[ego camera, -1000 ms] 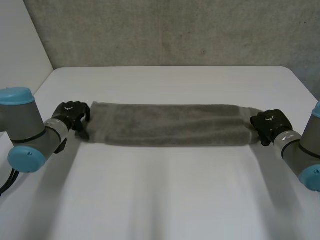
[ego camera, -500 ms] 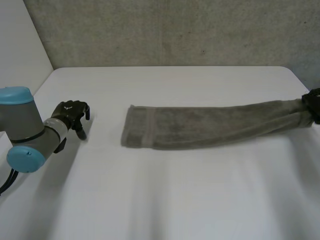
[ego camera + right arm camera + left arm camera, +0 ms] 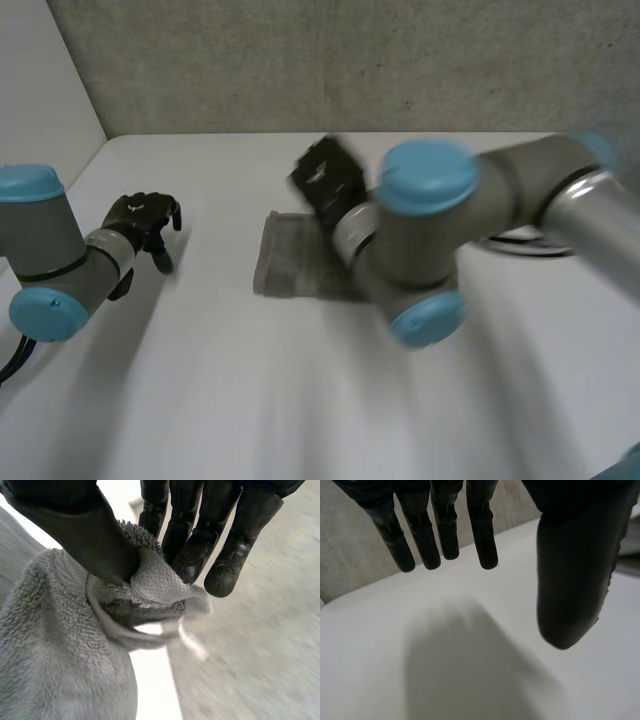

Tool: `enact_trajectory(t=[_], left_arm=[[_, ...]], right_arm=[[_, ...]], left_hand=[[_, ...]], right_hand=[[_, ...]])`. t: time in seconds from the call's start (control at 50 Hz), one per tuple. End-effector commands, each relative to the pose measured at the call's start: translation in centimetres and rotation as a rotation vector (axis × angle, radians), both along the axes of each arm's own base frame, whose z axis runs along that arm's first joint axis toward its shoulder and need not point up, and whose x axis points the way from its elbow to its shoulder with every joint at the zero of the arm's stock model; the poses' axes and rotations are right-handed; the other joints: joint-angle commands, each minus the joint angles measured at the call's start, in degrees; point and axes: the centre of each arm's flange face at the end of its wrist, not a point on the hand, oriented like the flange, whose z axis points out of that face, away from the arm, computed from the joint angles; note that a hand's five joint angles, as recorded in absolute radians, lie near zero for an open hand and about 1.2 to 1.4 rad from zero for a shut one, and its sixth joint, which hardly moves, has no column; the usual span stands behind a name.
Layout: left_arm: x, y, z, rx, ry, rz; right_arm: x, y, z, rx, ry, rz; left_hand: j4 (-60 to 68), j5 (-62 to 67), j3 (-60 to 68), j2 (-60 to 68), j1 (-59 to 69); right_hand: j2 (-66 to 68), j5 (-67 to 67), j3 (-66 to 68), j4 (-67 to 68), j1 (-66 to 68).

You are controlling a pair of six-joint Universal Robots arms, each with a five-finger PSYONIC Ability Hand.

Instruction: Fold the towel.

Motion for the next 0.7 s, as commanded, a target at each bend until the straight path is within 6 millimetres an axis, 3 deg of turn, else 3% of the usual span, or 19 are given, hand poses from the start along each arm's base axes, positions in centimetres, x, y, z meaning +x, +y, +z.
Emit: enact_trajectory(t=[0.02, 0.14, 0.18, 0.2, 0.24, 0.32, 0.36, 0.4, 0.42, 0.5, 0.58, 0.7], left_arm=[[-0.7, 0.6, 3.3, -0.045, 0.083, -0.006], [-0.8, 1.3, 5.0, -0.075, 0.109, -0.013], [-1.8, 1.9, 6.0, -0.095, 0.125, -0.037], [-1.8, 1.9, 6.0, -0.095, 0.125, -0.037], [-3.5, 2.9, 6.6, -0.107, 0.139, -0.082], [-5.4, 4.2, 6.9, -0.105, 0.157, -0.133], [-6.4, 5.1, 7.1, -0.101, 0.168, -0.162], [-8.3, 6.9, 7.0, -0.083, 0.186, -0.216], [-8.3, 6.9, 7.0, -0.083, 0.186, -0.217], [-10.6, 9.1, 5.7, -0.046, 0.186, -0.285], [-11.5, 9.3, 4.1, -0.030, 0.170, -0.304], [-12.4, 7.9, 1.9, -0.040, 0.171, -0.299]], right_arm=[[2.1, 1.7, -2.8, 0.035, 0.022, 0.043], [0.9, 0.7, 0.0, 0.050, -0.046, -0.002], [-1.2, -0.6, 2.0, 0.107, -0.099, -0.054], [-1.2, -0.6, 2.0, 0.108, -0.099, -0.054], [-3.6, -1.3, 3.4, 0.180, -0.136, -0.100], [-6.0, -1.5, 4.0, 0.252, -0.156, -0.128], [-8.5, -1.6, 3.4, 0.317, -0.144, -0.152], [-9.7, -1.5, 2.5, 0.355, -0.131, -0.168], [-9.7, -1.5, 2.5, 0.356, -0.131, -0.169], [-12.1, -1.1, -0.4, 0.420, -0.108, -0.200], [-13.7, -0.8, -3.0, 0.434, -0.107, -0.231], [-14.9, -1.1, -4.7, 0.431, -0.117, -0.261]], left_hand=[[-3.0, -0.9, -3.1, -3.0, -2.1], [-2.8, -0.7, -2.9, -2.9, -2.0], [-3.0, -0.9, -3.1, -3.0, -2.1], [-3.0, -0.9, -3.1, -3.0, -2.1], [-2.8, -0.7, -2.9, -2.9, -2.0], [-3.0, -0.9, -3.1, -3.0, -2.1], [-3.0, -0.9, -3.1, -3.0, -2.1], [-3.2, -1.1, -3.3, -3.2, -2.3], [-3.2, -1.1, -3.3, -3.2, -2.3], [-3.2, -1.1, -3.3, -3.2, -2.3], [-3.0, -0.9, -3.1, -3.0, -2.1], [-2.7, -0.6, -2.8, -2.7, -1.8]], right_hand=[[-56.4, -55.9, -57.3, -57.4, -55.4], [-62.0, -61.5, -62.9, -63.0, -61.0], [-62.0, -61.5, -62.9, -63.0, -61.0], [-62.0, -61.5, -62.9, -63.0, -61.0], [-62.0, -61.5, -62.9, -63.0, -61.0], [-62.0, -61.5, -62.9, -63.0, -61.0], [-62.0, -61.5, -62.9, -63.0, -61.0], [-62.0, -61.5, -62.9, -63.0, -61.0], [-62.0, -61.5, -62.9, -63.0, -61.0], [-62.0, -61.5, -62.9, -63.0, -61.0], [-61.1, -60.6, -62.0, -62.1, -60.1], [-54.5, -54.0, -55.4, -55.5, -53.5]])
